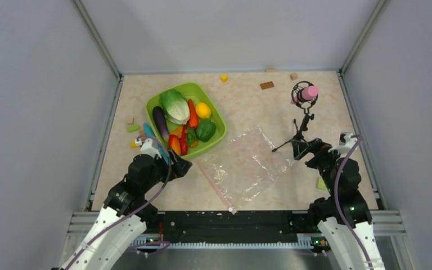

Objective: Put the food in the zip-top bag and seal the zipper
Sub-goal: Pick up the zipper food storage bag at the center of the board, then open the zipper of the food storage bag, then pick up the fake vegetable from the bin, then place the fake vegetable in the zipper food storage bag.

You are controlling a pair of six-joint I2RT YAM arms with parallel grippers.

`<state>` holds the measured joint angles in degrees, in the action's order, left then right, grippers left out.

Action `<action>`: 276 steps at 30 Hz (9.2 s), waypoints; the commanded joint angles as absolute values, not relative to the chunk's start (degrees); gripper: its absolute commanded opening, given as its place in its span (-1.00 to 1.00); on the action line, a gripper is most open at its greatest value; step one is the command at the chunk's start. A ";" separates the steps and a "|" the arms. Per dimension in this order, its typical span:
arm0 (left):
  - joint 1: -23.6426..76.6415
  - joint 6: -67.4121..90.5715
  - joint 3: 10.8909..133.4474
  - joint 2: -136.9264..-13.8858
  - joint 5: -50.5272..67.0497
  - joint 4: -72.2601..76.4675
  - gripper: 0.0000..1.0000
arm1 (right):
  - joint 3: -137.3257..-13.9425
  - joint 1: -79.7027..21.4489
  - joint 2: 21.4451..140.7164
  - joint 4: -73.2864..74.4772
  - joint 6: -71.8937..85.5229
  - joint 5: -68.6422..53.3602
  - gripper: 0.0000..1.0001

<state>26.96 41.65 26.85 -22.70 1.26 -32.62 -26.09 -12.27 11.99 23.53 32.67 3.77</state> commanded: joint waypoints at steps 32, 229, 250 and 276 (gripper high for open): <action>27.02 49.15 22.83 -25.17 -17.73 -36.06 0.95 | -54.86 -74.53 97.26 2.94 22.28 18.85 0.65; 0.62 50.02 89.38 -120.37 11.59 -14.79 -0.84 | -51.18 -58.05 72.11 13.52 26.81 41.21 -1.00; 6.45 45.95 55.09 -71.95 23.13 11.31 -1.00 | -52.10 -57.61 67.06 16.95 33.47 34.96 -1.00; 28.81 50.20 31.13 -59.75 22.06 81.93 -1.00 | -54.31 -57.12 66.65 12.50 42.21 19.93 -1.00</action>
